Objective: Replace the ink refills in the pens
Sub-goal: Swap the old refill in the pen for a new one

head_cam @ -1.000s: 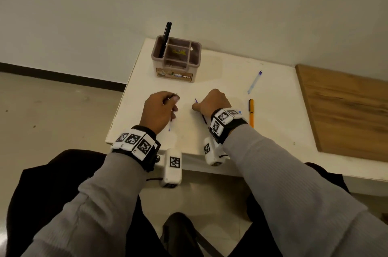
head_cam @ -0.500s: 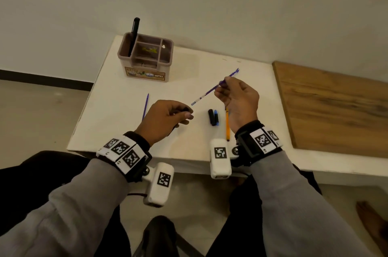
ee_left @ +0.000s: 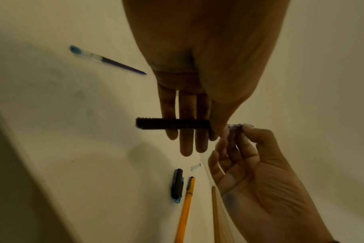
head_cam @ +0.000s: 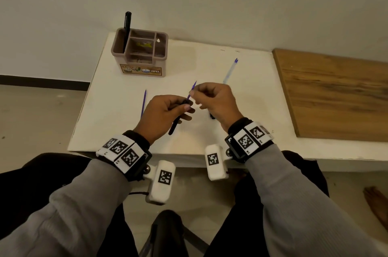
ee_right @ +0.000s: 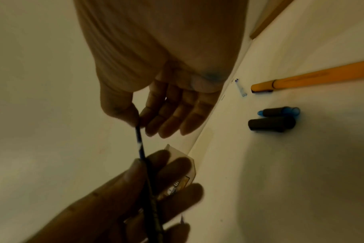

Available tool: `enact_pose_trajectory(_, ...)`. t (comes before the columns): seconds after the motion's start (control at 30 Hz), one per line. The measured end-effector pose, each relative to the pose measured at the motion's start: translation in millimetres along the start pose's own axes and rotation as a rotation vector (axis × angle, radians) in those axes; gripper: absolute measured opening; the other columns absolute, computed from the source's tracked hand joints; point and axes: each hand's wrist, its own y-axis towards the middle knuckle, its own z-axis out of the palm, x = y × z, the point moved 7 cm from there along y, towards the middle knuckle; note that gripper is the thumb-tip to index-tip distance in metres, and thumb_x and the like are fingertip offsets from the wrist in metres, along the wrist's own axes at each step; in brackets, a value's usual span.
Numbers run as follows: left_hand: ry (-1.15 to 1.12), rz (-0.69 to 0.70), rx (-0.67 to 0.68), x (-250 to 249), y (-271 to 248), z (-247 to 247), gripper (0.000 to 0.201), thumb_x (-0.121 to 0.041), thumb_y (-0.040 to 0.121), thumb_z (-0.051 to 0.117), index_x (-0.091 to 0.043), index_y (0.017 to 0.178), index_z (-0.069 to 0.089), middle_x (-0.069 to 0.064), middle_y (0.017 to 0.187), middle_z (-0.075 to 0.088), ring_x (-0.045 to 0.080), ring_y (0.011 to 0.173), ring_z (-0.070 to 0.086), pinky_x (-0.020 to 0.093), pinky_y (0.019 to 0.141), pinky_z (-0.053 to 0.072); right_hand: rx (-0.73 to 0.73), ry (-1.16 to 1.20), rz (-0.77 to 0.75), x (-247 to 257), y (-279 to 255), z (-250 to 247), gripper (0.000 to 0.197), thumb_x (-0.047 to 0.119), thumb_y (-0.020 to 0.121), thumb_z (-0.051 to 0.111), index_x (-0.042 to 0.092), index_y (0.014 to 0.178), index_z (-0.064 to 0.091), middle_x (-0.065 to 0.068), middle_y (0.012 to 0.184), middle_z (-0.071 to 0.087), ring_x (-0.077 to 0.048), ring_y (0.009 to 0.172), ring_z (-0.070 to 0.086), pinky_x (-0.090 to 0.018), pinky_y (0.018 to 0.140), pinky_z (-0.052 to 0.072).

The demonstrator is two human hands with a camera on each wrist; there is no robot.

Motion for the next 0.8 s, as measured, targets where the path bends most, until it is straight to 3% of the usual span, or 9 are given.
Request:
enact_pose_trajectory(0.1, -0.001, 0.001, -0.009, 1, 1, -1, 0.02, -0.011, 0.093, 0.057, -0.005, 0.109, 0.067, 0.011, 0.095, 0.074, 0.018, 0.078, 0.074, 0.021, 0.066, 0.058, 0.087, -0.08, 0.014, 0, -1, 2, 0.007, 0.015, 0.086, 0.073, 0.009, 0.086, 0.075, 0.014, 0.063, 0.067, 0.004, 0.058, 0.058, -0.011, 0.053, 0.044)
enact_pose_trajectory(0.27, -0.004, -0.029, 0.016, 7, 3, 3, 0.018, -0.012, 0.093, 0.057, -0.006, 0.107, 0.067, 0.009, 0.096, 0.075, 0.018, 0.079, 0.074, 0.021, 0.068, 0.058, -0.067, 0.006, 0.01, -3, 8, -25, 0.016, 0.023, 0.088, 0.071, 0.016, 0.101, 0.075, 0.001, 0.082, 0.07, -0.008, 0.064, 0.061, -0.019, 0.059, 0.047)
enact_pose_trajectory(0.4, -0.017, -0.05, 0.027, 8, 11, 8, 0.017, -0.01, 0.092, 0.058, -0.006, 0.106, 0.066, 0.01, 0.095, 0.075, 0.021, 0.08, 0.074, 0.024, 0.069, 0.059, -0.242, -0.059, 0.075, -24, 16, -54, 0.009, 0.01, 0.089, 0.066, 0.009, 0.095, 0.073, -0.002, 0.077, 0.069, -0.003, 0.058, 0.06, -0.017, 0.056, 0.048)
enact_pose_trajectory(0.5, -0.017, -0.066, 0.02, 12, 18, 12, 0.019, -0.01, 0.092, 0.059, -0.005, 0.108, 0.066, 0.01, 0.094, 0.075, 0.022, 0.078, 0.074, 0.027, 0.069, 0.059, -0.187, -0.289, 0.184, -51, 22, -59, 0.003, 0.015, 0.083, 0.074, 0.012, 0.083, 0.074, -0.001, 0.075, 0.07, -0.01, 0.065, 0.063, -0.028, 0.068, 0.054)
enact_pose_trajectory(0.57, -0.009, -0.078, 0.025, 16, 21, 14, 0.018, -0.01, 0.092, 0.059, -0.005, 0.108, 0.065, 0.01, 0.094, 0.075, 0.022, 0.077, 0.074, 0.028, 0.07, 0.059, -0.163, -0.432, 0.264, -67, 25, -61, 0.013, 0.024, 0.078, 0.08, 0.012, 0.078, 0.075, -0.003, 0.078, 0.072, -0.019, 0.073, 0.067, -0.036, 0.074, 0.057)
enact_pose_trajectory(0.67, -0.002, -0.094, 0.034, 20, 25, 15, 0.017, -0.011, 0.092, 0.059, -0.006, 0.107, 0.066, 0.01, 0.093, 0.075, 0.022, 0.077, 0.074, 0.026, 0.069, 0.059, -0.171, -0.524, 0.315, -74, 28, -64, 0.02, 0.03, 0.075, 0.083, 0.011, 0.077, 0.076, -0.008, 0.082, 0.074, -0.027, 0.078, 0.07, -0.039, 0.078, 0.058)
enact_pose_trajectory(0.8, -0.012, -0.105, 0.034, 22, 30, 15, 0.016, -0.011, 0.092, 0.059, -0.006, 0.106, 0.066, 0.009, 0.093, 0.075, 0.021, 0.077, 0.074, 0.024, 0.067, 0.058, -0.137, -0.59, 0.334, -75, 32, -59, 0.018, 0.027, 0.073, 0.083, 0.011, 0.075, 0.075, -0.006, 0.076, 0.071, -0.028, 0.079, 0.07, -0.038, 0.078, 0.057)
